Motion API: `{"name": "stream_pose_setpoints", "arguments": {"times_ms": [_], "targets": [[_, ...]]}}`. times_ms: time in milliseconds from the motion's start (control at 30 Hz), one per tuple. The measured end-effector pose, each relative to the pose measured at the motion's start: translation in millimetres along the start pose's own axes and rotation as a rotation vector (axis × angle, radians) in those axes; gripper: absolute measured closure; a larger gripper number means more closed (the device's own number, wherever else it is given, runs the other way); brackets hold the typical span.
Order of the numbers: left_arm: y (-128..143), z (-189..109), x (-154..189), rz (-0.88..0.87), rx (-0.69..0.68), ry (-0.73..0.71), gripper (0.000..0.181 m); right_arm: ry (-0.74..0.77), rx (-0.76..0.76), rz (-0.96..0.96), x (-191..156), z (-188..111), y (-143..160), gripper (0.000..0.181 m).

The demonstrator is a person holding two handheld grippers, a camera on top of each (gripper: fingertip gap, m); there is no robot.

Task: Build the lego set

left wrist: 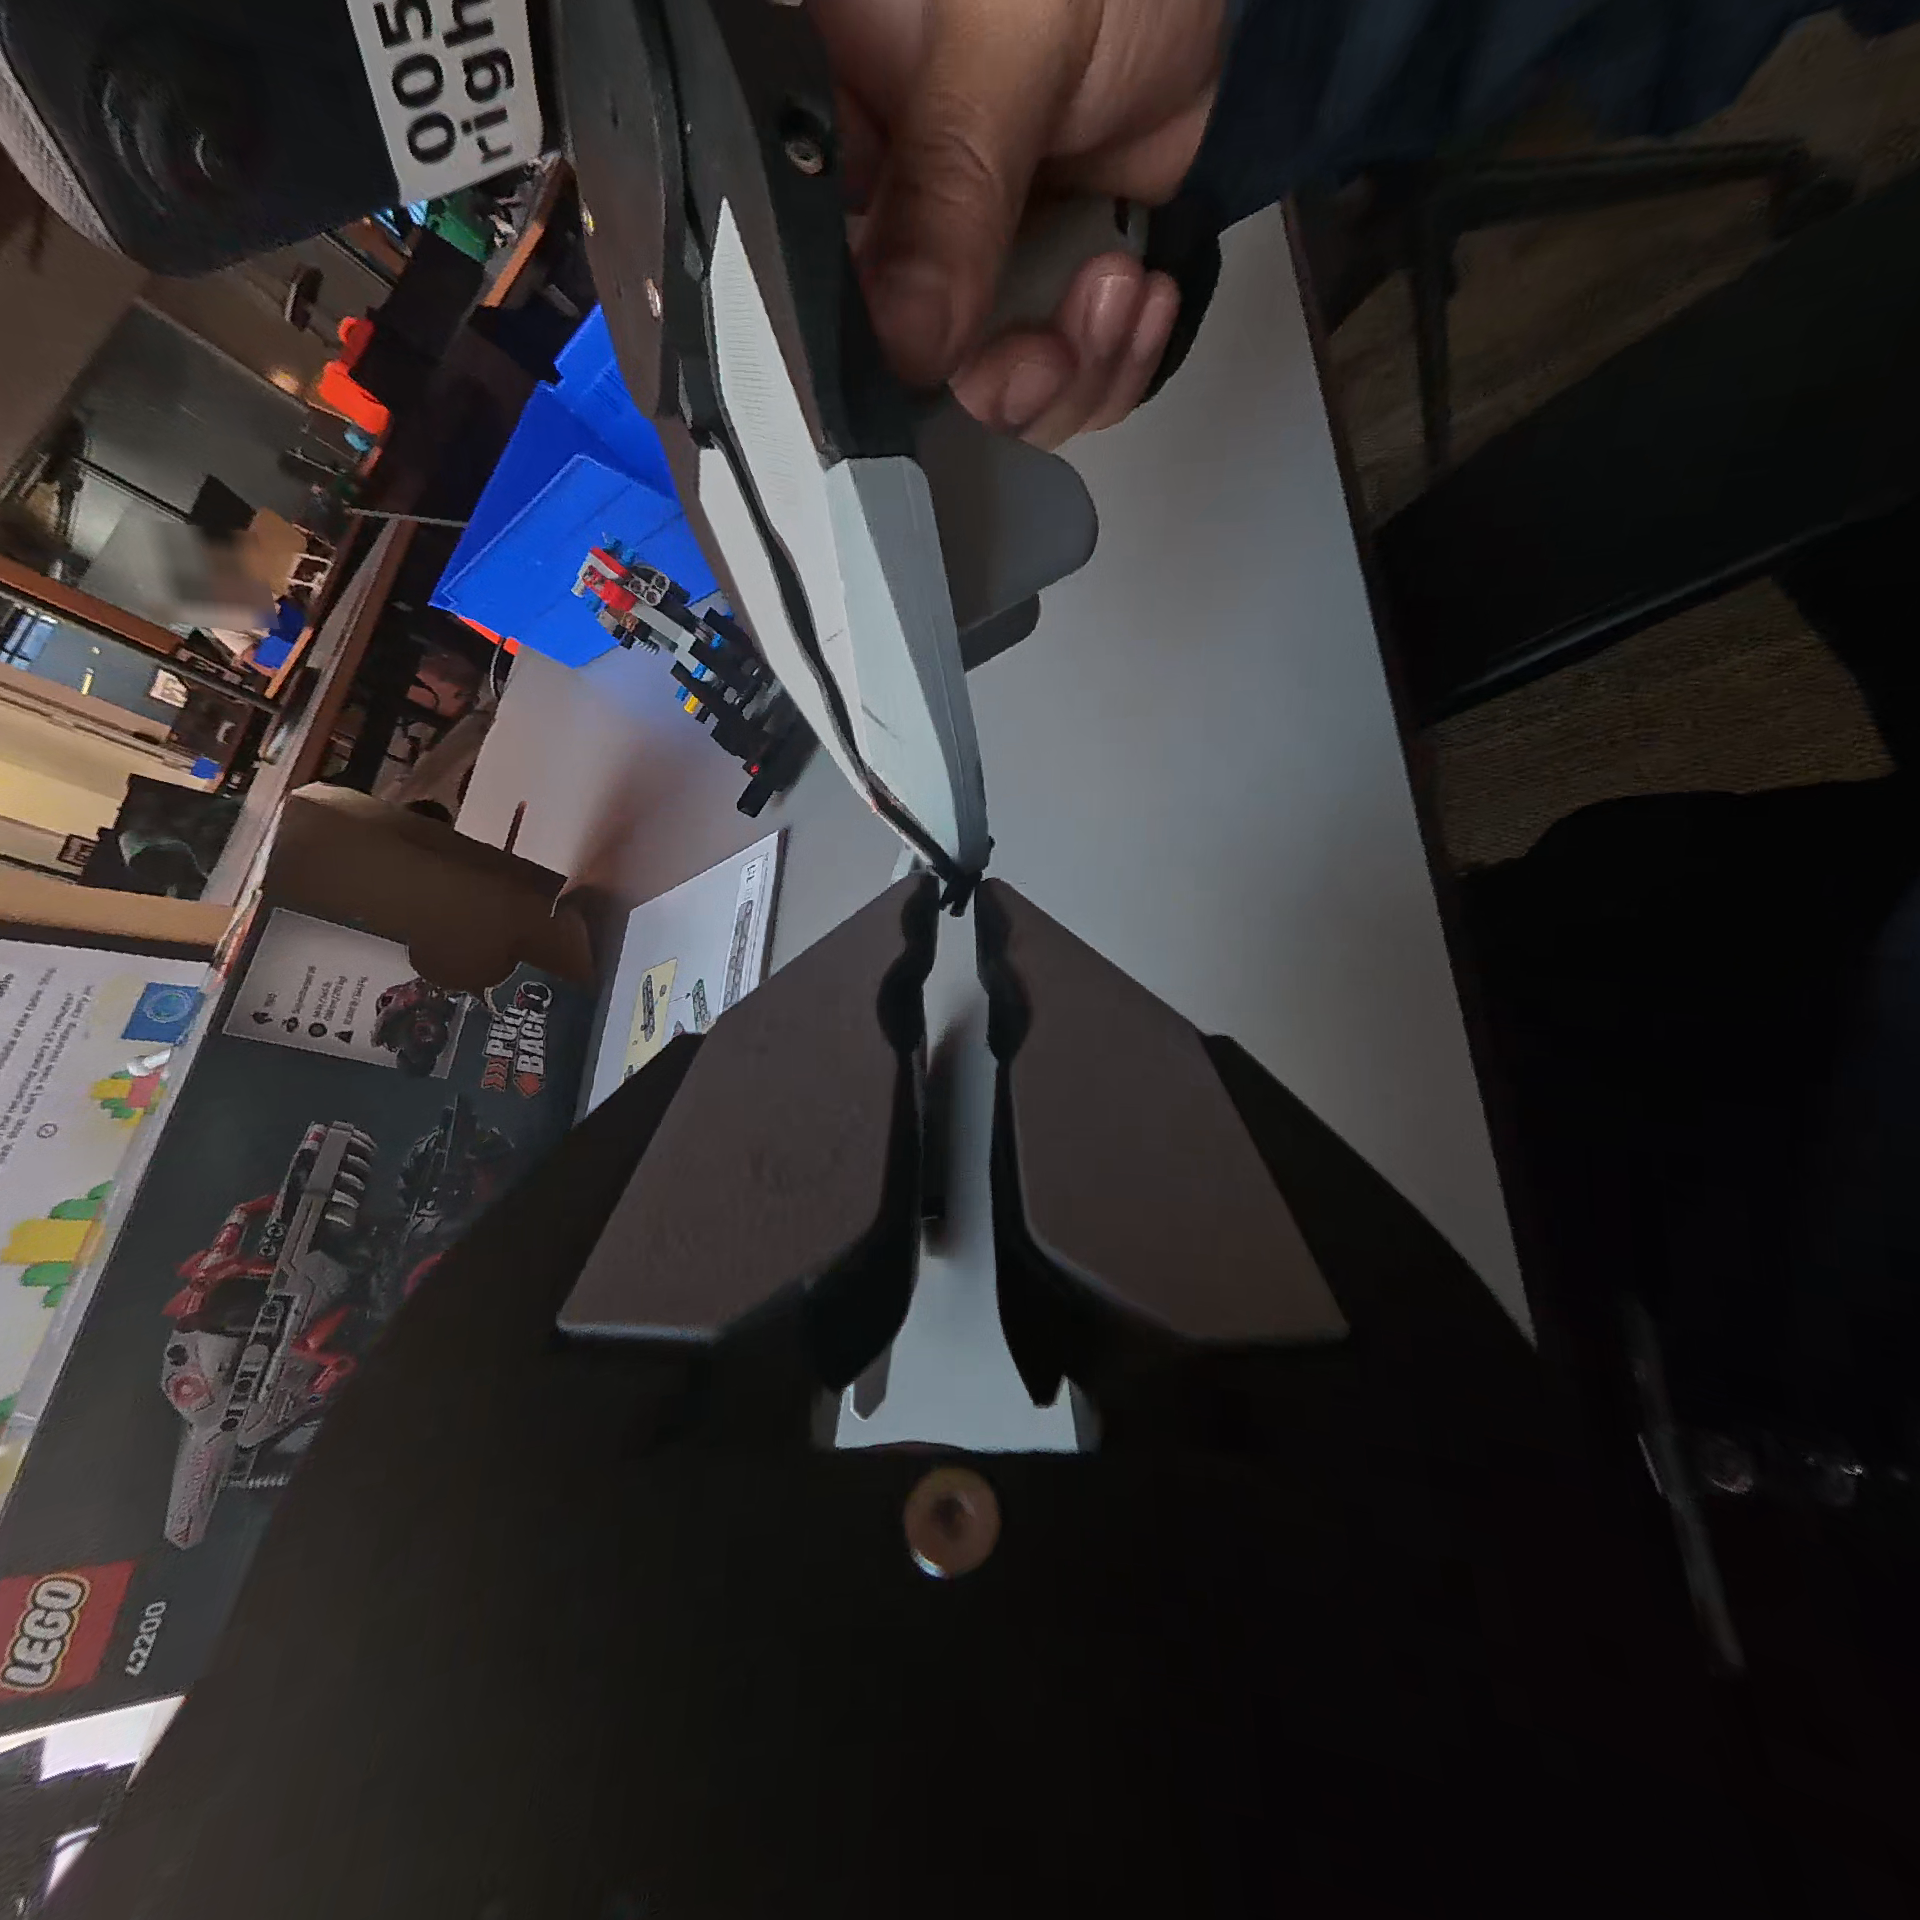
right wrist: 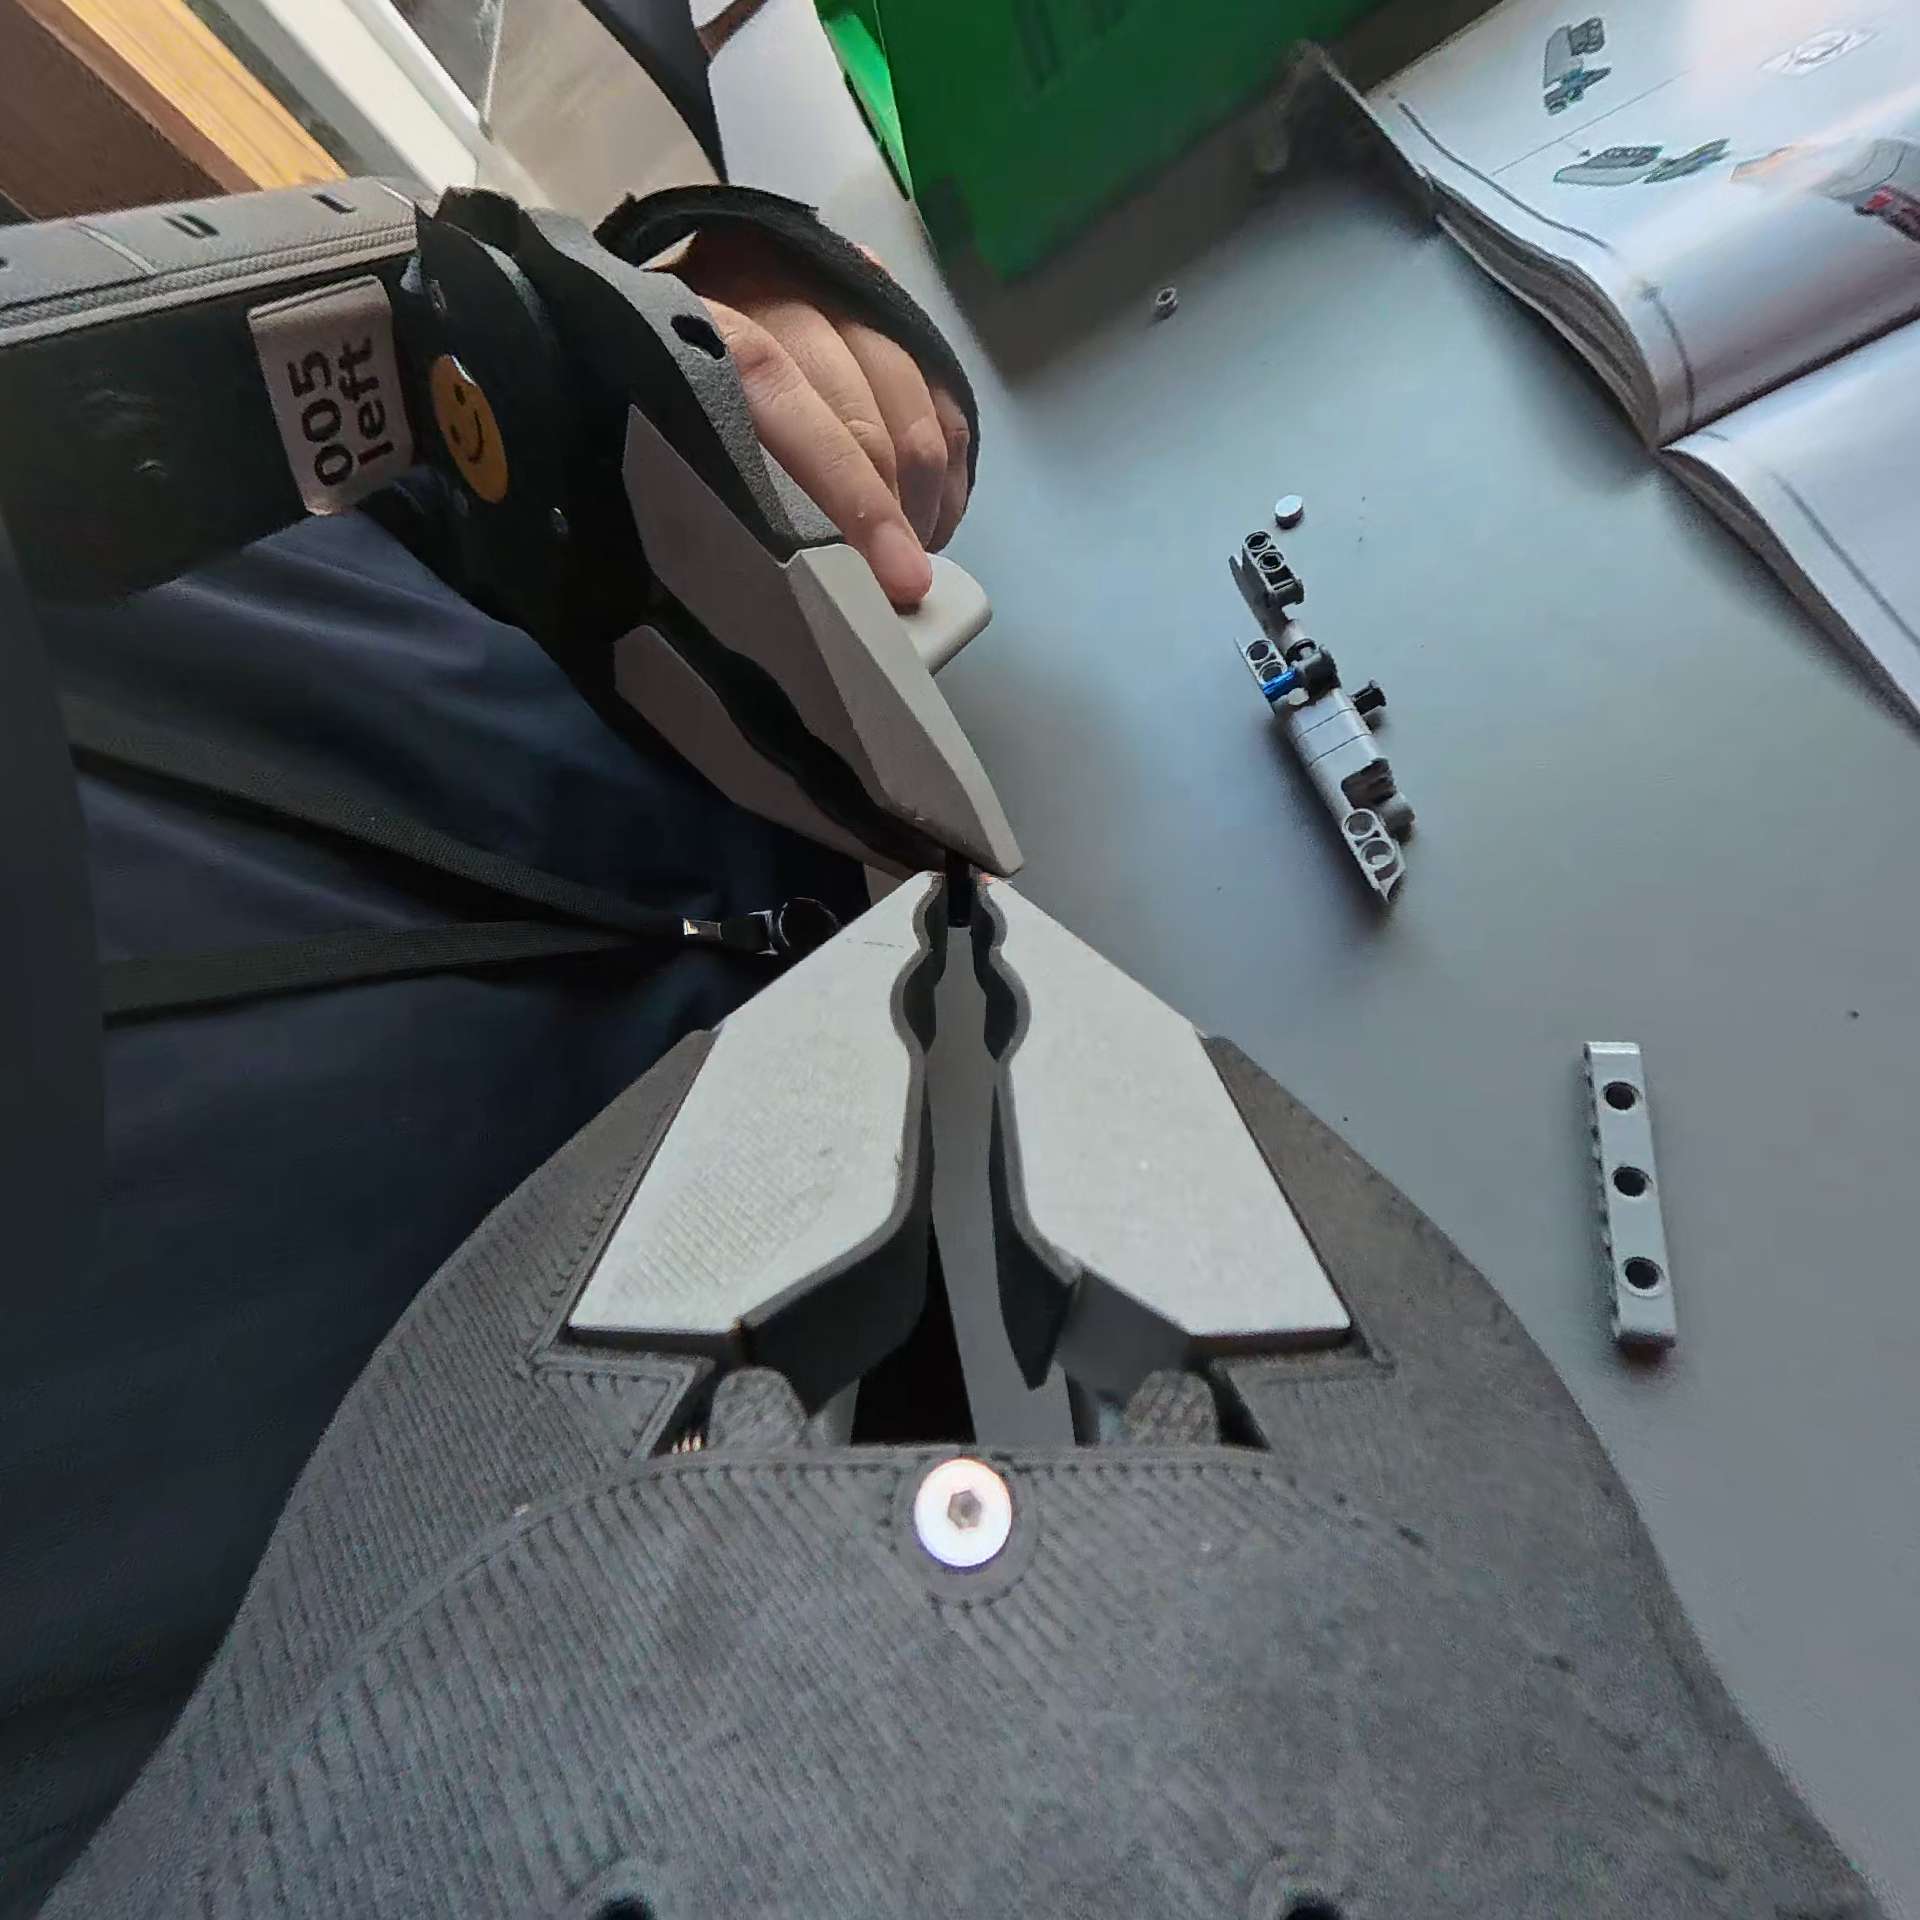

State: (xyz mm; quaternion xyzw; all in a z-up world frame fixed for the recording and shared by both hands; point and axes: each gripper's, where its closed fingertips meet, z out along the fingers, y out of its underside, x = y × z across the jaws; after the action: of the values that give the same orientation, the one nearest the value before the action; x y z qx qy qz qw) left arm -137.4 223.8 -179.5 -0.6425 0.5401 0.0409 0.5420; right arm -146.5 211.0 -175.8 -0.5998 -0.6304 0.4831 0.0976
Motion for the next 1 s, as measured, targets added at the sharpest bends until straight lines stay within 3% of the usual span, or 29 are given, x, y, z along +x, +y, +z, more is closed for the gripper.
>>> {"name": "stream_pose_setpoints", "arguments": {"times_ms": [33, 233, 433, 667, 1000], "targets": [[0, 0, 2, 0.001, 0.001, 0.003, 0.178, -0.006, 0.000, 0.008, -1, 0, 1, 0.181], [10, 5, 6, -0.064, -0.007, 0.000, 0.180, 0.014, 0.024, 0.000, 7, 4, 5, 0.180], [14, 1, -8, -0.393, 0.098, 0.010, 0.180, 0.065, 0.123, -0.102, 15, -5, -4, 0.181], [6, -2, -8, -0.723, 0.242, 0.190, 0.180, 0.124, 0.255, -0.349, 4, -15, -17, 0.178], [-3, -15, -17, -1.017, 0.381, 0.370, 0.180, 0.259, 0.187, -0.560, 11, -17, -10, 0.168]]}}
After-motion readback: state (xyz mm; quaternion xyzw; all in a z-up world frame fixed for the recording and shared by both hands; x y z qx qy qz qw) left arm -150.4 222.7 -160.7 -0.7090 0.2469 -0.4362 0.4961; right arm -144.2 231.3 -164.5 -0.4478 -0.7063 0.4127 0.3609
